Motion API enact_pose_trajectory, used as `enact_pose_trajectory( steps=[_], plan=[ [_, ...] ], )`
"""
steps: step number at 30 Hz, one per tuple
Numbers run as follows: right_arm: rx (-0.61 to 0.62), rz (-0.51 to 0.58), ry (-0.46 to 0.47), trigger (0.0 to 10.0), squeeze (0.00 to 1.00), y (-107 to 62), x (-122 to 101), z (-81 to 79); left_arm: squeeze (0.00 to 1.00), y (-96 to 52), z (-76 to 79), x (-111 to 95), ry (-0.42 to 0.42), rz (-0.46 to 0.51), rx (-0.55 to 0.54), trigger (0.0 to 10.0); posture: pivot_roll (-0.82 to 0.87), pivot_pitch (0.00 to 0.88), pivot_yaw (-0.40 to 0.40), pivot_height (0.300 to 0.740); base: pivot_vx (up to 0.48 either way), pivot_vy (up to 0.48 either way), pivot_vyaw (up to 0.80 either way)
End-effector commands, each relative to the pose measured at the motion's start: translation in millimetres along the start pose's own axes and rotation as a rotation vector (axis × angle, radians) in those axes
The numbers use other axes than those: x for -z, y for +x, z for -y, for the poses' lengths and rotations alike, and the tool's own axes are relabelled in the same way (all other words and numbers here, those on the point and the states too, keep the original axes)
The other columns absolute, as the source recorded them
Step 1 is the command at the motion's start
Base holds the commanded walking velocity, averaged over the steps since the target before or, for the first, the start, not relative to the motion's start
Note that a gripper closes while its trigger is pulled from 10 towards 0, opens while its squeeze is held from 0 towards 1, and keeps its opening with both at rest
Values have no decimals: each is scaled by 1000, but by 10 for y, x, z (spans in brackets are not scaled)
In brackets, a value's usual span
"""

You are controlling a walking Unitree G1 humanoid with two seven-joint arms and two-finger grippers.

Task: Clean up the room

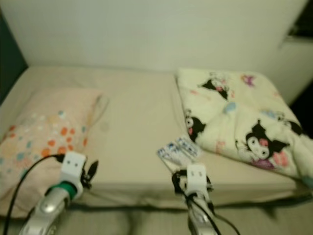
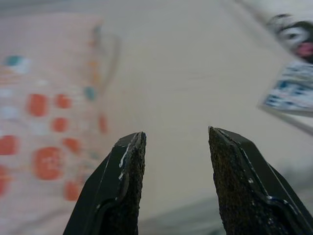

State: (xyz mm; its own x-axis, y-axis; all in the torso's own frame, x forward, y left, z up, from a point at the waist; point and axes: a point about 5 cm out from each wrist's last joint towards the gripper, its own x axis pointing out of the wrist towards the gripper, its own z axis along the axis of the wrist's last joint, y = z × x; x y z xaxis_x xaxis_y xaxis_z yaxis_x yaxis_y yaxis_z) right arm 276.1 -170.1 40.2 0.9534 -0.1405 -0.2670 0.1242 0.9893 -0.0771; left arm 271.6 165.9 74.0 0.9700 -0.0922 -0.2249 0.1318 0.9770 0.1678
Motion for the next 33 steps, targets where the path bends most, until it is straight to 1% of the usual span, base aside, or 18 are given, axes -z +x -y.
enact_pose_trajectory(
  steps=[1, 13, 18, 28, 33],
  plan=[
    [9, -24, 9, 10000, 0, -32, 73, 41, 0, 3, 40, 19, -5, -9, 14, 10000, 132, 0, -14, 740, 315, 0, 0],
    [20, -24, 35, 10000, 0, -33, 71, 47, 0, 19, 38, 16, 2, -11, 24, 10000, 134, 0, -11, 740, 313, 0, 0],
    [33, -27, 57, 10000, 0, -38, 80, 61, 0, 22, 36, 16, 8, -12, 31, 10000, 134, 0, -4, 740, 310, 0, -800],
    [33, -24, 48, 10000, 0, -41, 78, 52, 0, 22, 36, 14, 13, -12, 34, 10000, 135, 0, -2, 740, 289, 0, 0],
    [33, -26, 49, 10000, 0, -41, 80, 50, 0, 26, 27, 13, 33, -9, 11, 10000, 135, 0, -2, 740, 0, 0, 0]
  ],
)
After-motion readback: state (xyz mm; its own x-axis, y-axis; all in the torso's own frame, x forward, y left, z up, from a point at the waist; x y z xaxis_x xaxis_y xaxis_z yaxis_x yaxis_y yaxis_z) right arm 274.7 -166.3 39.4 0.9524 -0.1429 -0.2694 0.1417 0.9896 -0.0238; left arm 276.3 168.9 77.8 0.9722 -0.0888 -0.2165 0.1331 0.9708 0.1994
